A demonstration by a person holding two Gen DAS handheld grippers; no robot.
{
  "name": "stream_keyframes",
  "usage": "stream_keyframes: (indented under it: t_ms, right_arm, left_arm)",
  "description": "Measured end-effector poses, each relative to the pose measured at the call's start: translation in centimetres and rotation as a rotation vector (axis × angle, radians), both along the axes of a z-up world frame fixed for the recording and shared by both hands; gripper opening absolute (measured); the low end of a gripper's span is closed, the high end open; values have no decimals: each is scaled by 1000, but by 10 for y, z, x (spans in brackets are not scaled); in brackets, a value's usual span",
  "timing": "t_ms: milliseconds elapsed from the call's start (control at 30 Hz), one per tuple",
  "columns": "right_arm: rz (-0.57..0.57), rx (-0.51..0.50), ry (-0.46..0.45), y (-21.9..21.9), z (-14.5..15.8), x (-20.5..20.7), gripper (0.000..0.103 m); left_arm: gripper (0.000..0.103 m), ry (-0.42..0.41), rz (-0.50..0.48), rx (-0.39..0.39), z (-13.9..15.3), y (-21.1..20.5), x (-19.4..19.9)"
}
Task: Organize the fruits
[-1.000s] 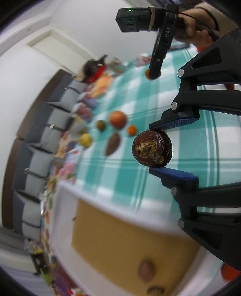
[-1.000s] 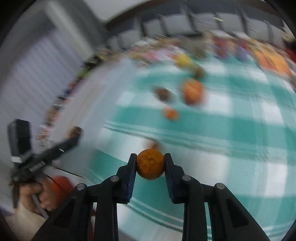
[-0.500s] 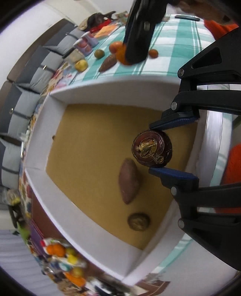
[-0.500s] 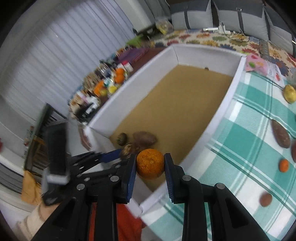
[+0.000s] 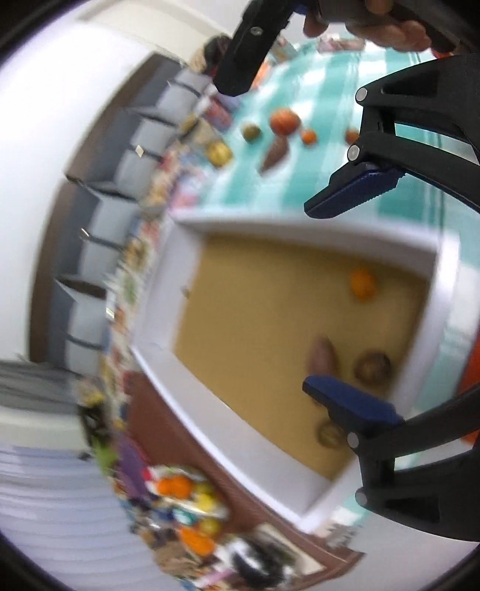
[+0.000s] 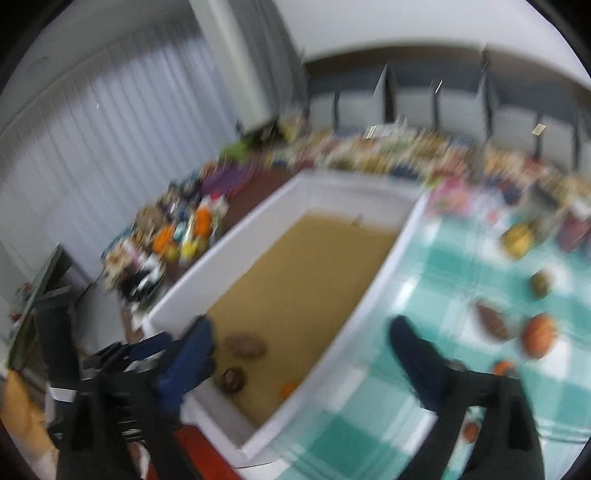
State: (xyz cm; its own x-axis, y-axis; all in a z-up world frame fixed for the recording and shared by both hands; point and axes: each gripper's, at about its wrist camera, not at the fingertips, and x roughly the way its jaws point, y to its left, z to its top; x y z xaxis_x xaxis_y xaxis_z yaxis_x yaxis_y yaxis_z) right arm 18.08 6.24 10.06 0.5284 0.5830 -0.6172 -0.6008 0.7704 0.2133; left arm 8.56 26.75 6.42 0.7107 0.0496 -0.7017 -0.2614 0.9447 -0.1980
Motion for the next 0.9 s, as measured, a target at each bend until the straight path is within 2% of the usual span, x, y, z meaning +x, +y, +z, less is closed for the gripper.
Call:
stream_keyframes:
  t_ms: [67, 133, 233, 267, 333, 433, 533, 667, 800, 900]
  right_arm:
    - [-34, -13, -67, -27, 11, -8, 103]
    - [-73, -50, -110, -59, 7, -16, 103]
    - [-162, -135, -108, -122, -34, -27, 103]
    - [-182, -154, -92, -137, -47, -28, 103]
    - [-255, -231, -28, -185, -101, -36, 103]
    - [-353, -307, 53, -239, -161, -45, 103]
    - [-452, -328, 91, -286, -199, -55, 103]
    - [-503, -297, 139, -308, -212, -50, 103]
    - [-527, -299, 100, -310, -212, -44, 103]
    - [-530, -311, 105, -310, -218, -44, 103]
  left_arm:
    - [90, -52, -48, -7, 14, -27, 2]
    - [91, -86, -107, -31, 18, -59, 3]
    - [91, -84, -177, -70, 0, -106, 7]
    - [91, -70, -195, -81, -12, -120, 9]
    - [91, -26, -236, -102, -44, -153, 11]
    - [91, 72, -298, -110, -101, -195, 18]
    - [91, 125, -349, -67, -138, -228, 20]
    - [91, 153, -391, 20, -160, -255, 31]
    - [91, 144, -378, 90, -172, -263, 37]
    - [93, 143, -373, 134, -175, -268, 37]
